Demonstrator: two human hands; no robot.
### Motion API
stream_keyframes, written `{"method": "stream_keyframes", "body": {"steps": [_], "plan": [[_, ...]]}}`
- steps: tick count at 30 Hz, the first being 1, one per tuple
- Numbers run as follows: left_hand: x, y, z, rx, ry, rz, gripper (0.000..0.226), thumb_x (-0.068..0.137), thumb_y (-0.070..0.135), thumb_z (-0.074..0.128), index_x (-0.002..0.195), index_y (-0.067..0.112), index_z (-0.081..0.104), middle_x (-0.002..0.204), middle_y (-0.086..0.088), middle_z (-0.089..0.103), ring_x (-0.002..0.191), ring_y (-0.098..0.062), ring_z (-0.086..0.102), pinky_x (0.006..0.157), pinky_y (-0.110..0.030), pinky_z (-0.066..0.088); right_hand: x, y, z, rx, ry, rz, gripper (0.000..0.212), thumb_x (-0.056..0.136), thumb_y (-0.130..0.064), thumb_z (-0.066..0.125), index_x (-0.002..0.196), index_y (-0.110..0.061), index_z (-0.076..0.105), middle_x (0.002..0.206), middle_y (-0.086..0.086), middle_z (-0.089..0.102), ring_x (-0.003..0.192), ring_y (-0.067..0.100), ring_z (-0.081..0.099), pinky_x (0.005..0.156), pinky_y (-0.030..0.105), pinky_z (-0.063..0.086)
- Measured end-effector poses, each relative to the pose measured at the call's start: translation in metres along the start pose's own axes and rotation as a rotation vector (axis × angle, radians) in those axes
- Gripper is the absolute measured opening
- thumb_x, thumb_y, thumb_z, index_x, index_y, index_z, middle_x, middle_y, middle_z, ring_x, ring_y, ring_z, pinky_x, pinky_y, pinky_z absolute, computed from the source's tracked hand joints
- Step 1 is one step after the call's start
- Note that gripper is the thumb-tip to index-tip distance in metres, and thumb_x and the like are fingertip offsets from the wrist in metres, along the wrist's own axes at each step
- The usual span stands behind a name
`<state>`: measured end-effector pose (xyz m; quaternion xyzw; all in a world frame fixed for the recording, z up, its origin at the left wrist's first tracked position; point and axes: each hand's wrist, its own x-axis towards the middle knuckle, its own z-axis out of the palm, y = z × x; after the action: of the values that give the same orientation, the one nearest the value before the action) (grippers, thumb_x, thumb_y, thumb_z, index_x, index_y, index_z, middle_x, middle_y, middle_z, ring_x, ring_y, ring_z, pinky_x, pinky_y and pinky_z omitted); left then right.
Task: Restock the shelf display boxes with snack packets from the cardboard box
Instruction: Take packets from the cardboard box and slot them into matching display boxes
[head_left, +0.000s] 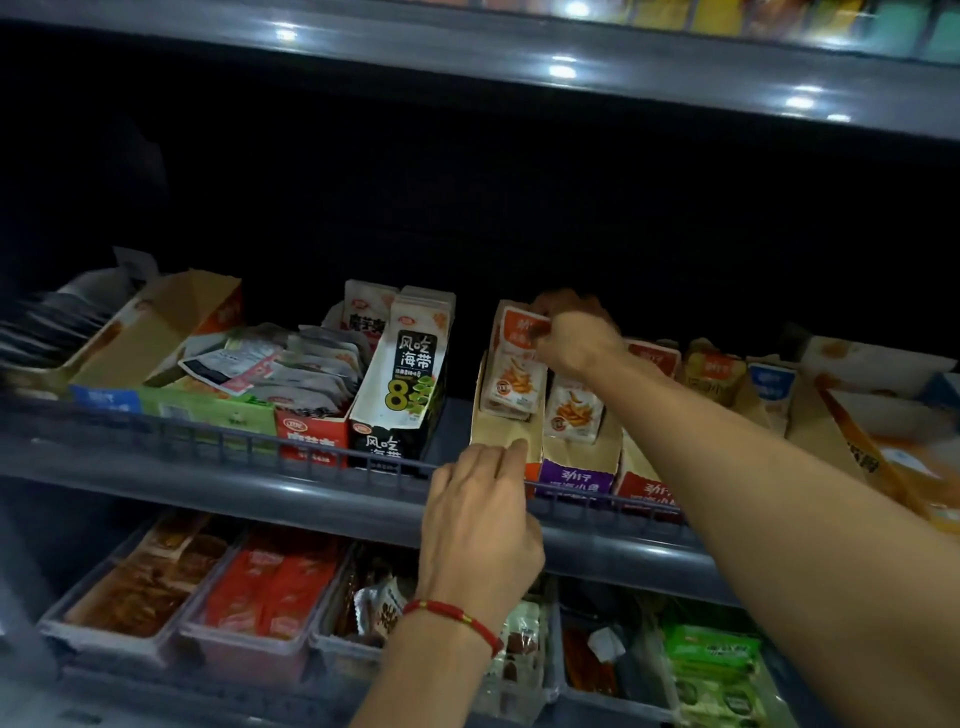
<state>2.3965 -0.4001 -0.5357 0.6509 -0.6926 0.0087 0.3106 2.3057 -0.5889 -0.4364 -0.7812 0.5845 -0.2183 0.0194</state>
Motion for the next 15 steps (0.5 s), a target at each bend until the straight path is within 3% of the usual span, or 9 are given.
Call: {"method": "stream_keyframes", "body": {"steps": [7, 11, 15], "plan": [[-0.001, -0.001, -0.001, -0.028, 0.010, 0.001, 0.062, 0.093, 0.019, 0.057, 0.151, 0.023, 0.038, 0.143, 0.007, 0.051, 0.138, -0.012, 0.038, 0.115, -0.030, 0.025, 0.001, 0.002, 0.027, -0.073, -0.011, -0.057, 0.046, 0.096, -0.020, 0.060, 0.142, -0.021, 0.052, 0.140, 0.016, 0.050, 0.128, 0.036, 0.050, 0.103, 0.042, 0.047], [-0.002, 0.000, 0.000, -0.042, 0.007, 0.004, 0.062, 0.092, 0.018, 0.058, 0.151, 0.023, 0.039, 0.143, 0.006, 0.051, 0.138, -0.013, 0.038, 0.114, -0.031, 0.027, -0.002, -0.002, 0.033, -0.195, 0.087, -0.094, 0.039, 0.097, -0.017, 0.060, 0.136, -0.018, 0.058, 0.135, 0.017, 0.053, 0.124, 0.037, 0.053, 0.097, 0.039, 0.047], [-0.001, -0.002, 0.001, -0.043, 0.002, 0.007, 0.061, 0.092, 0.018, 0.057, 0.150, 0.023, 0.039, 0.144, 0.007, 0.050, 0.139, -0.012, 0.036, 0.115, -0.031, 0.027, 0.000, -0.006, 0.035, -0.448, 0.215, -0.189, 0.036, 0.091, -0.015, 0.067, 0.127, -0.016, 0.064, 0.134, 0.011, 0.058, 0.131, 0.033, 0.044, 0.107, 0.040, 0.037]]}}
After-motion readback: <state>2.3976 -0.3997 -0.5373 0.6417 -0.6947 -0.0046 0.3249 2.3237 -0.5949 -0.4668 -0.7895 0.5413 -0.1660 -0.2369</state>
